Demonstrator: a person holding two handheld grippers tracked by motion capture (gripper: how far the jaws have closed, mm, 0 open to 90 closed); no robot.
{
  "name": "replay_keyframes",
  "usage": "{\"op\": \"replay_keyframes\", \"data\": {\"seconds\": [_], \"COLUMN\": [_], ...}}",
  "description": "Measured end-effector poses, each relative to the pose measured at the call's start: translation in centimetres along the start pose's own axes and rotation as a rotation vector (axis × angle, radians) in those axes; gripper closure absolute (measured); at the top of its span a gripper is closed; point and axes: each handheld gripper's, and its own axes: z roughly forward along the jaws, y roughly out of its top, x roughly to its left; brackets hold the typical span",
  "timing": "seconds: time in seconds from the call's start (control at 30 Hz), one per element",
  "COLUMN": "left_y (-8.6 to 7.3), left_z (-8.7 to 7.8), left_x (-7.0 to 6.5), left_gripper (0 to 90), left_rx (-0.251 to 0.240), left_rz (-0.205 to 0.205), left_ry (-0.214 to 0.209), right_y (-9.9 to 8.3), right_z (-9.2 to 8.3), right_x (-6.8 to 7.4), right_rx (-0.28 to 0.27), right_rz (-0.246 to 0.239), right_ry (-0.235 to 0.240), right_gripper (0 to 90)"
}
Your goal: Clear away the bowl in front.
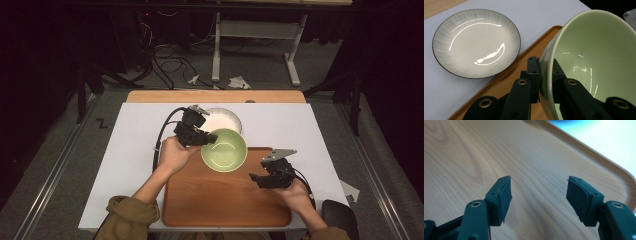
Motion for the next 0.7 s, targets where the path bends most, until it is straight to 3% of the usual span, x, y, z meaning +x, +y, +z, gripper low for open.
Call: {"op": "replay_keyframes", "data": {"seconds": [0.47,0.7], "left_y": [-1.6,-2.4], "left_z": [0.0,-0.2], "left_x": [-0.8,-1.0], "left_gripper": [82.5,82.5], "left_rx": [0.019,0.012], "left_rz": [0.011,0.015], "left_ry": [-0.031,-0.026], "right_y": [0.0,0.0], "right_z": [0.0,0.0], "right_x": [0.1,0.0], "right_rx": [-0.005,-0.005], "right_rz": [-0.001,0.002], "right_ry": [-0.003,-0.004], "right_gripper": [37.2,37.2]}}
